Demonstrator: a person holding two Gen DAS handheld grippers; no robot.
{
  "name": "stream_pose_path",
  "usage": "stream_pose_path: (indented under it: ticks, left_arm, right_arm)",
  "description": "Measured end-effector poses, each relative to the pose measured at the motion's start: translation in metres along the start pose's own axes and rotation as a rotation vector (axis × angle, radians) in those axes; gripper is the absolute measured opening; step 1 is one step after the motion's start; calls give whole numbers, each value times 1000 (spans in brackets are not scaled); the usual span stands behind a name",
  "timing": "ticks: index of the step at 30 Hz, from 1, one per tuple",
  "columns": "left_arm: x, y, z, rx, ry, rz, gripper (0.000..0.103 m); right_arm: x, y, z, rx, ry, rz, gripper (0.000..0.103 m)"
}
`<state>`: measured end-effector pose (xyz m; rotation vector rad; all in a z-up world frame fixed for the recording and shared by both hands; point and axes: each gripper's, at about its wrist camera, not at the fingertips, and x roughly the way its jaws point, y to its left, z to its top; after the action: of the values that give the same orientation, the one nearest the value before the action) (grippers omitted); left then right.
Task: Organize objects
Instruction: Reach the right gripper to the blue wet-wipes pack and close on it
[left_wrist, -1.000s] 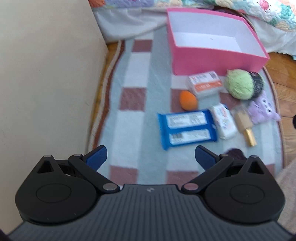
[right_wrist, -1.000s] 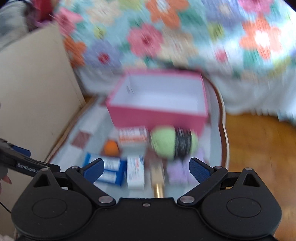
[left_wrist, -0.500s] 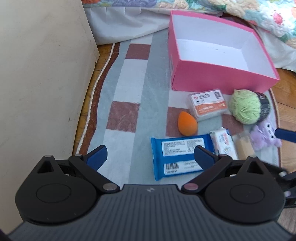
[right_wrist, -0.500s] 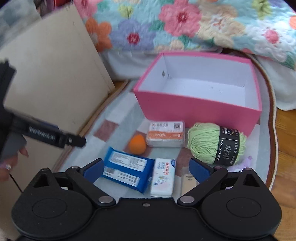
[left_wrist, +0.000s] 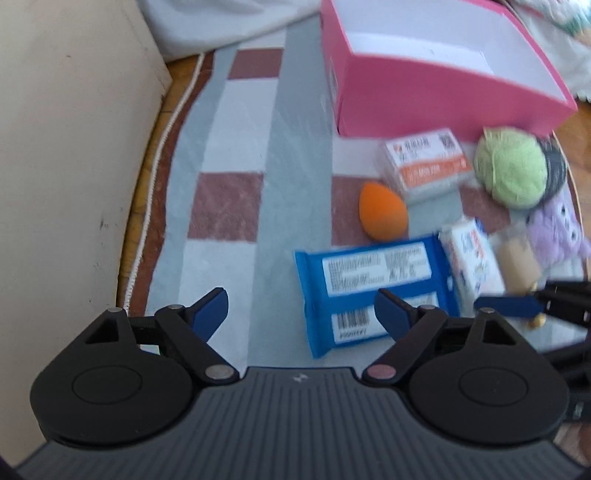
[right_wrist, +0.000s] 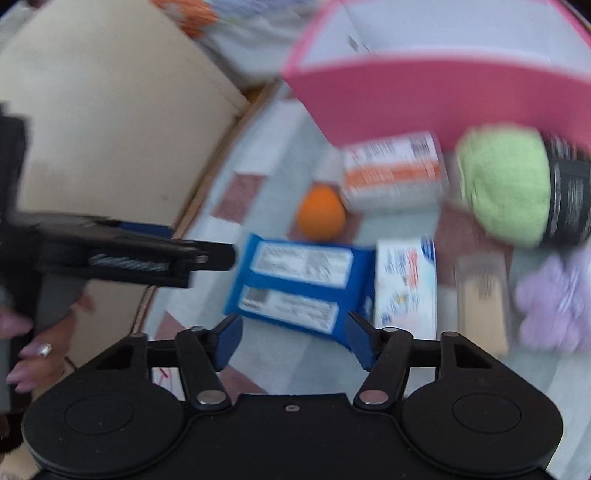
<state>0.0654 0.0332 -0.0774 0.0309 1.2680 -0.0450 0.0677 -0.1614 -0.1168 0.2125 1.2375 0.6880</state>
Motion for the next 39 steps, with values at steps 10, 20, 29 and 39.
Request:
stream_pose_path:
  ticks: [10,20,29,39]
  left_arm:
    - [39,14,-1,-140,18,-56,70]
    - [53,31,-13,-272,8,-168,65]
    - [42,2,-12,-193,48,-199,34]
    - [23,-15,-22,-145,66,-182,33]
  right_arm:
    - [22,-13,-6,90,37,-43,65]
    - [25,-21,3,102,-21,-38,56]
    - [32,-14,2,18,-14,-120,31]
    - [28,-7,1,-48,4,-142,32]
